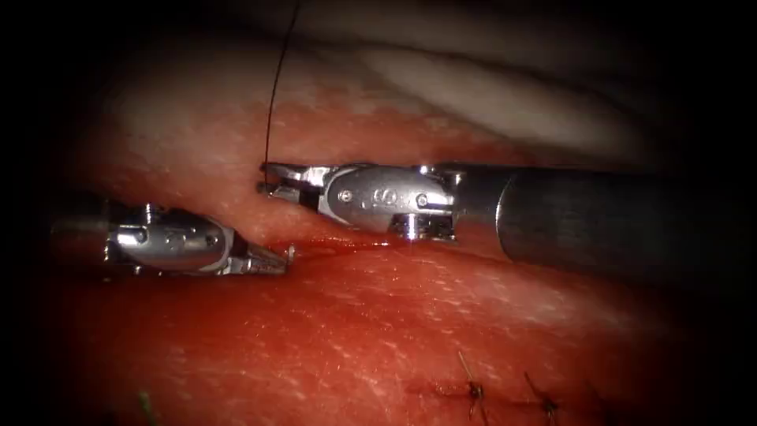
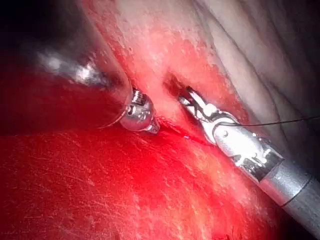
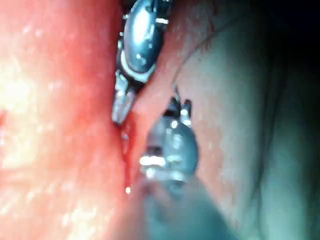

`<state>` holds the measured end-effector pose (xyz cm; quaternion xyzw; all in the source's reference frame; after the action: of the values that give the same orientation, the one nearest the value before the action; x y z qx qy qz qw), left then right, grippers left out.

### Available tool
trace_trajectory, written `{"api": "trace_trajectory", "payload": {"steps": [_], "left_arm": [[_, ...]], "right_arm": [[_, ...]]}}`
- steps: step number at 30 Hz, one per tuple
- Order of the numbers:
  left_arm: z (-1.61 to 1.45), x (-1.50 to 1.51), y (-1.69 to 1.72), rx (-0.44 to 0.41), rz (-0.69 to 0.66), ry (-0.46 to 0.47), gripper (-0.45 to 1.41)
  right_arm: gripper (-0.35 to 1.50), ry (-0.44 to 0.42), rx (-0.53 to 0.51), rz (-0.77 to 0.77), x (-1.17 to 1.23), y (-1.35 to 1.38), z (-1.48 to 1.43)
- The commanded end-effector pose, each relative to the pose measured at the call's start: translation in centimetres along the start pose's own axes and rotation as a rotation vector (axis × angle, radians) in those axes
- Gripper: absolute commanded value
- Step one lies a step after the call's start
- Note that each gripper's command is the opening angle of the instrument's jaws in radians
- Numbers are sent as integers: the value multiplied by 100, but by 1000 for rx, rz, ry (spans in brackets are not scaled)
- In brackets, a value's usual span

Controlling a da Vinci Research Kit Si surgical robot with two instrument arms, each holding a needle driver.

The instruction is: Wound Closure

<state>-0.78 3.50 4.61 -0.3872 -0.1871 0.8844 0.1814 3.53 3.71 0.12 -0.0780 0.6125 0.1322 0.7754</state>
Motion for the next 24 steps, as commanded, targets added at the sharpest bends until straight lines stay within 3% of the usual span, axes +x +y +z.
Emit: {"api": "trace_trajectory", "payload": {"steps": [1,20,24], "left_arm": [[9,-4,4,-2,-1,0,-31],[8,-5,6,-2,0,0,-31],[8,-5,6,-2,0,0,-30]], "right_arm": [[-35,4,-3,0,1,4,9],[-35,48,-38,-55,18,12,5],[-35,30,-19,49,14,18,6]]}}
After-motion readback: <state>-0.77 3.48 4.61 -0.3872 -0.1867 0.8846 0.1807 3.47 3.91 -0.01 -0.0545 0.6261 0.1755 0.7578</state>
